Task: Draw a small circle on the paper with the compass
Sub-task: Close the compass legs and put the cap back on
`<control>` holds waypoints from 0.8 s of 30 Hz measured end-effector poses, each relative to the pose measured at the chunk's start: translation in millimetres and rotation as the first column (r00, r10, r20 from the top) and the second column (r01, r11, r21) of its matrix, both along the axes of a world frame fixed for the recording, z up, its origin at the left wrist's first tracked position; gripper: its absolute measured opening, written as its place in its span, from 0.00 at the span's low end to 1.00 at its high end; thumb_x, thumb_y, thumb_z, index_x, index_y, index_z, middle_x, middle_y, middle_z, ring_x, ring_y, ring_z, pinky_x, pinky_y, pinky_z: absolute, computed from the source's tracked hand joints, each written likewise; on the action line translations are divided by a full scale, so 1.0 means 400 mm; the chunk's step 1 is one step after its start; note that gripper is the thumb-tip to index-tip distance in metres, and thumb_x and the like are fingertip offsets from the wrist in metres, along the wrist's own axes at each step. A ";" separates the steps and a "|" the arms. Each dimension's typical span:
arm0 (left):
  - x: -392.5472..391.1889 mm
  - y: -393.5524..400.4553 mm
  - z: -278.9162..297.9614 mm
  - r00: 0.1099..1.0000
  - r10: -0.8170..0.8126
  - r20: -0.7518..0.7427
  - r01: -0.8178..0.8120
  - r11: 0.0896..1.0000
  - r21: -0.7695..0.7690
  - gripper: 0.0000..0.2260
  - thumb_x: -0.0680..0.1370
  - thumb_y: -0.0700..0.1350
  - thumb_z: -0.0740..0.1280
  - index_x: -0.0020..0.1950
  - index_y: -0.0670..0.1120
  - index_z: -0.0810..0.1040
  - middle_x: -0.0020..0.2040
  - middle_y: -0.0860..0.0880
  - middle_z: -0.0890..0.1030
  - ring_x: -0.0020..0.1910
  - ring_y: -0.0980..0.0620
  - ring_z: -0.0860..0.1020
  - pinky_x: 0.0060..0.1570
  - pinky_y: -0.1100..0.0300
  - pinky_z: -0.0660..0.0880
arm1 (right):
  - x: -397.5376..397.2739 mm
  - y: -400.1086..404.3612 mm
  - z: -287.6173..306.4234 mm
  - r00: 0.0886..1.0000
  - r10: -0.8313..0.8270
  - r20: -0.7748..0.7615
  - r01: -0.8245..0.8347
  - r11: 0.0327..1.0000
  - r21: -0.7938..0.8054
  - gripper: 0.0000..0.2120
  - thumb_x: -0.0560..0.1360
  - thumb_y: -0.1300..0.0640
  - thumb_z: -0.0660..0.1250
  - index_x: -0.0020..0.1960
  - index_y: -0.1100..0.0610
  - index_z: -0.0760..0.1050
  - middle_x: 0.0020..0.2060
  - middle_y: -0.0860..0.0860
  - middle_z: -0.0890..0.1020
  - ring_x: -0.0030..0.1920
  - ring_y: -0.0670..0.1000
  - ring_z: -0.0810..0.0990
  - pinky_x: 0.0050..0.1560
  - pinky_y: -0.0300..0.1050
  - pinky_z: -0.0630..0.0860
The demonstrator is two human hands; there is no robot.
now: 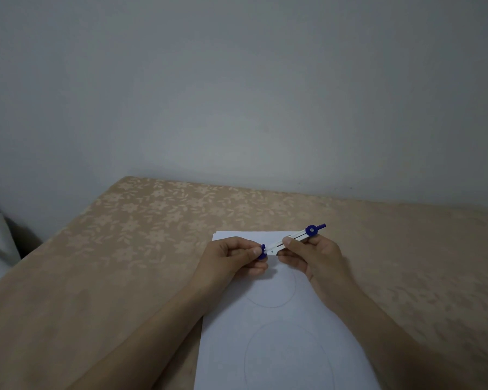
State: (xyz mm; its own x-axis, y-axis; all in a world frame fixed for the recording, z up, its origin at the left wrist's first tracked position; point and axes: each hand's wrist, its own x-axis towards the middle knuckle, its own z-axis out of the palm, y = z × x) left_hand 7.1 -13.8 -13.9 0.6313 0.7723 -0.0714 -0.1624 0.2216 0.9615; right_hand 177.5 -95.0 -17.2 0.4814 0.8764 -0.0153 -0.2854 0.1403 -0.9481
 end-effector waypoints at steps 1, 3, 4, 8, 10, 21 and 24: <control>0.000 0.001 -0.001 1.000 -0.001 -0.002 0.001 1.000 -0.001 0.03 0.75 0.35 0.69 0.44 0.36 0.83 0.38 0.40 0.86 0.36 0.46 0.84 0.37 0.62 0.81 | 0.000 0.001 0.000 1.000 -0.004 -0.003 0.004 1.000 0.004 0.02 0.71 0.66 0.71 0.42 0.65 0.80 0.34 0.57 0.86 0.36 0.52 0.85 0.38 0.38 0.81; 0.002 0.001 -0.002 1.000 -0.002 -0.007 0.002 1.000 -0.002 0.04 0.75 0.35 0.69 0.45 0.34 0.82 0.38 0.40 0.86 0.37 0.46 0.84 0.38 0.61 0.81 | 0.000 0.001 0.000 1.000 -0.006 -0.004 0.006 1.000 0.011 0.02 0.71 0.66 0.71 0.42 0.66 0.80 0.34 0.57 0.86 0.36 0.51 0.85 0.38 0.38 0.81; 0.002 0.001 -0.002 1.000 -0.002 -0.010 0.002 1.000 0.000 0.04 0.75 0.35 0.69 0.45 0.34 0.82 0.39 0.40 0.86 0.37 0.46 0.84 0.38 0.61 0.82 | 0.000 0.001 0.000 1.000 -0.002 -0.001 0.002 1.000 0.014 0.01 0.71 0.66 0.71 0.42 0.65 0.80 0.34 0.56 0.86 0.36 0.51 0.85 0.38 0.38 0.81; 0.000 0.000 0.002 1.000 -0.019 -0.001 0.019 1.000 0.000 0.03 0.75 0.35 0.69 0.43 0.37 0.83 0.38 0.40 0.86 0.37 0.46 0.84 0.37 0.62 0.81 | -0.002 -0.004 0.001 1.000 0.016 0.025 -0.016 1.000 0.003 0.02 0.71 0.66 0.72 0.39 0.62 0.81 0.34 0.57 0.86 0.36 0.52 0.85 0.38 0.39 0.81; -0.001 -0.001 0.003 1.000 -0.030 -0.003 0.031 1.000 0.003 0.04 0.75 0.34 0.69 0.42 0.37 0.83 0.37 0.40 0.86 0.37 0.46 0.84 0.37 0.62 0.81 | -0.001 -0.006 0.002 0.999 0.019 0.034 -0.019 1.000 -0.006 0.01 0.71 0.66 0.72 0.40 0.63 0.81 0.34 0.58 0.85 0.36 0.52 0.84 0.39 0.39 0.81; -0.003 -0.004 0.006 0.995 -0.072 -0.063 0.075 0.996 0.047 0.03 0.74 0.33 0.69 0.41 0.37 0.82 0.35 0.40 0.85 0.34 0.46 0.84 0.35 0.62 0.81 | -0.002 -0.006 0.005 0.995 0.044 0.087 -0.041 0.998 -0.036 0.04 0.71 0.65 0.72 0.44 0.66 0.79 0.34 0.56 0.85 0.34 0.53 0.84 0.37 0.39 0.80; -0.002 -0.005 0.007 0.994 -0.069 -0.079 0.074 0.995 0.063 0.03 0.74 0.33 0.69 0.41 0.37 0.82 0.34 0.40 0.85 0.33 0.47 0.84 0.35 0.62 0.81 | -0.003 -0.007 0.007 0.992 0.064 0.106 -0.060 0.997 -0.041 0.04 0.71 0.65 0.72 0.44 0.65 0.79 0.33 0.55 0.86 0.34 0.52 0.84 0.37 0.39 0.80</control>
